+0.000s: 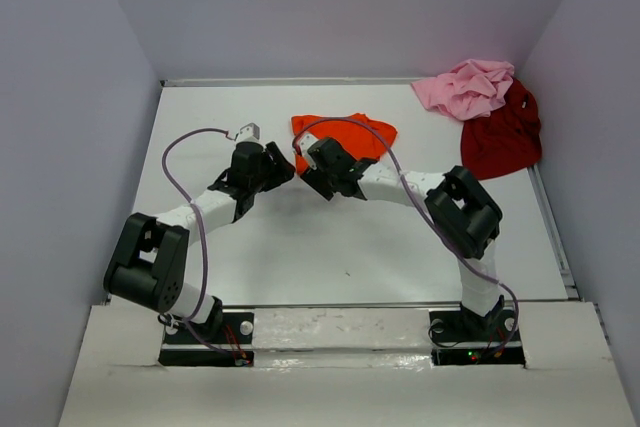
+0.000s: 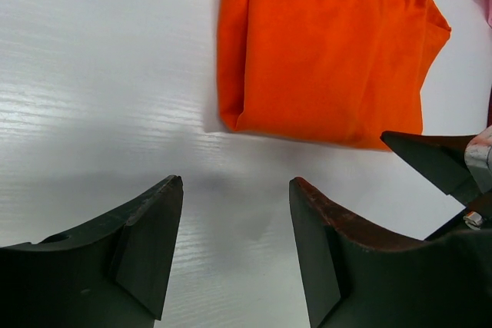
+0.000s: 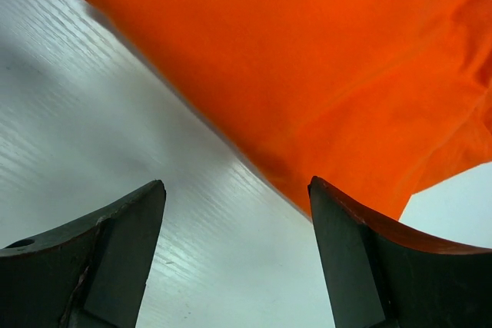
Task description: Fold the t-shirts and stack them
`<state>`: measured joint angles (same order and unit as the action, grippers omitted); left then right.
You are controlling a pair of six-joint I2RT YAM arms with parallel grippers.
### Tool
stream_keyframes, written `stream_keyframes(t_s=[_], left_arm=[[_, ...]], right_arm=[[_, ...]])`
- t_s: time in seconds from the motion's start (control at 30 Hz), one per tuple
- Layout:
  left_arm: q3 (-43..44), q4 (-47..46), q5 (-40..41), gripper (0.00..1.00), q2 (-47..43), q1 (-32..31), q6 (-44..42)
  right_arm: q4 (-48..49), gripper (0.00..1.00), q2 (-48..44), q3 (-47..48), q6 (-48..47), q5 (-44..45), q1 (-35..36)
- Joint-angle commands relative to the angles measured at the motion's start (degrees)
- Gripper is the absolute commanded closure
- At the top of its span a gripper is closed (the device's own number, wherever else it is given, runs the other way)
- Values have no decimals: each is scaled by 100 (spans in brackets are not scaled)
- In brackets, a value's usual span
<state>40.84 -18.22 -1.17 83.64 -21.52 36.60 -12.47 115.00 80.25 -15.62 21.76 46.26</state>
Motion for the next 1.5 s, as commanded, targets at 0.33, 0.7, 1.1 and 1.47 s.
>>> stream_keyframes(t_s=[0.33,0.7,1.1,1.47], left_arm=[[-103,-244,-296,33,-242,16,40],[-102,-270,-261,33,-172,25,40],[-111,-287,-59,33,170,95,84],[301,-858,-718,32,1286,306,523]], right_arm=[[711,22,804,518,-380,74,59],[851,85,954,633,-486,65,59],[992,100,647,430,-425,65,59],[931,100,128,439,-425,65,6]])
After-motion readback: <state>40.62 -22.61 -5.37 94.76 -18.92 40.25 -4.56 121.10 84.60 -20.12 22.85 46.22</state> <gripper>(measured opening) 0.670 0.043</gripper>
